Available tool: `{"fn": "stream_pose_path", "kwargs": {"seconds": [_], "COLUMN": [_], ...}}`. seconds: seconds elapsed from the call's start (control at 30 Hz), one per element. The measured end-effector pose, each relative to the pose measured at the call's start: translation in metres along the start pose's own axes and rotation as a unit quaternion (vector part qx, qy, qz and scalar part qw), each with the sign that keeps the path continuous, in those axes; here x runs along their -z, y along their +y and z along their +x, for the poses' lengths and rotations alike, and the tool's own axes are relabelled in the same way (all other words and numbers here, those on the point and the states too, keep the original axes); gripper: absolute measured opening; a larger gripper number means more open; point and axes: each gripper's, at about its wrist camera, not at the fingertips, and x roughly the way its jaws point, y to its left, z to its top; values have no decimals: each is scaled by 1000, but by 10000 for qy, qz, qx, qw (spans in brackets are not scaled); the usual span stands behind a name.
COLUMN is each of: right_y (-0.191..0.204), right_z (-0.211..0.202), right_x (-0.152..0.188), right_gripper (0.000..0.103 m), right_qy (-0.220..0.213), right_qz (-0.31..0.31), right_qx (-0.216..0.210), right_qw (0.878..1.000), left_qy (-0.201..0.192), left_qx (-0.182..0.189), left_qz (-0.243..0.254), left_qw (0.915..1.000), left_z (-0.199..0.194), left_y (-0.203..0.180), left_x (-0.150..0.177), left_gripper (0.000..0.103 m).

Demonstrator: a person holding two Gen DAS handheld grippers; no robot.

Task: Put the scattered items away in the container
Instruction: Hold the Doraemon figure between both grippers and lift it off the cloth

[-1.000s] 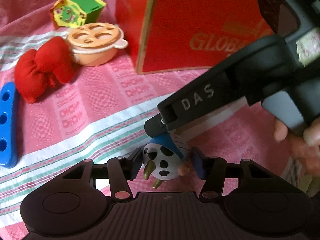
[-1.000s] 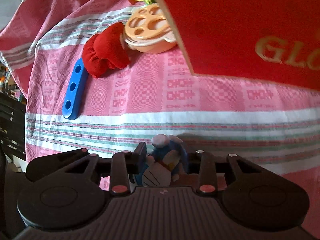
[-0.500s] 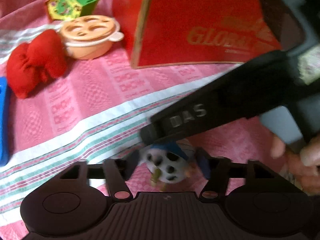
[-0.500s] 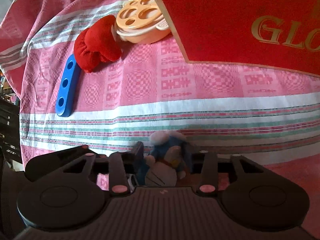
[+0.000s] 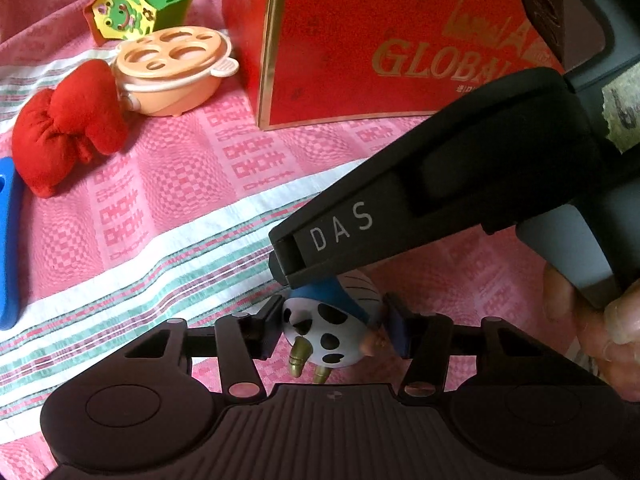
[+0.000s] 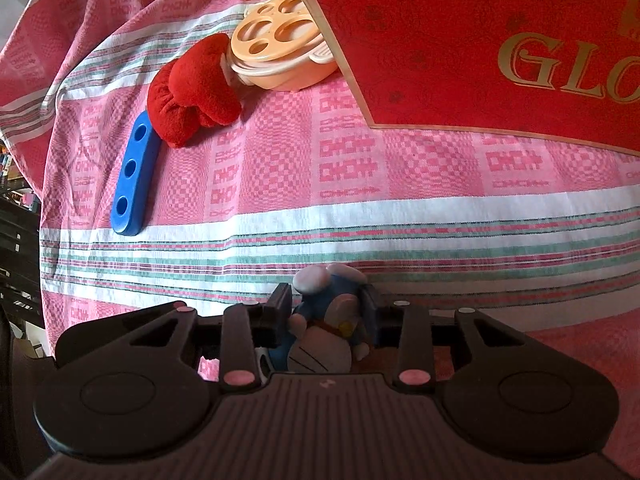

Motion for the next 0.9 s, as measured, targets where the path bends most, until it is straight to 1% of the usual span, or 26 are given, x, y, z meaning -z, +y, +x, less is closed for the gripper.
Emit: {"fn": "stream_pose_path", "kwargs": {"seconds": [0.23,0.27,0.3,0.33,0.37,0.4,0.47,0.5,0.53,0.73,0.8,0.87,0.9], "right_y": [0,0,-1,-2,-3,-3,-4,-4,-4,-9,-9,-12,-15], "right_z": [2,2,2,2,2,1,-2,-2,-3,-7,-8,-7,-7], "right_x": [0,0,0,1,1,2,4,4,5,7,7,7,7], "right_gripper": [45,45,45,45,44,44,43,43,43,43,46,59,59], "right_qy": [16,16,25,31,20,1,-62,-88,-105,-155,-153,-143,-146], "right_qz": [10,17,28,46,46,32,-20,-39,-55,-13,-1,42,73], "right_qx": [21,26,30,33,36,56,99,93,91,56,96,166,145], "right_qw": [10000,10000,10000,10000,10000,10000,9999,9999,9999,9999,9998,9998,9998], "left_qy": [-37,-49,-46,-44,-51,-49,-42,-31,-15,-18,-30,-41,-45], "left_qx": [-67,-77,-79,-111,-154,-177,-200,-164,-119,-134,-133,-104,-79], "left_qz": [-61,-70,-83,-83,-72,-64,-65,-34,-30,62,77,80,94], "left_qw": [10000,9999,9999,9999,9998,9998,9998,9999,9999,9999,9999,9999,9999], "left_z": [-2,-4,-4,-5,-6,-6,-5,-5,-6,-8,-9,-10,-11], "left_y": [0,0,0,-2,-4,-5,-6,-7,-8,-14,-15,-16,-16], "left_x": [1,4,6,7,8,8,8,9,9,11,14,14,14], "left_gripper": [56,65,69,70,68,62,59,55,55,55,55,55,55]}}
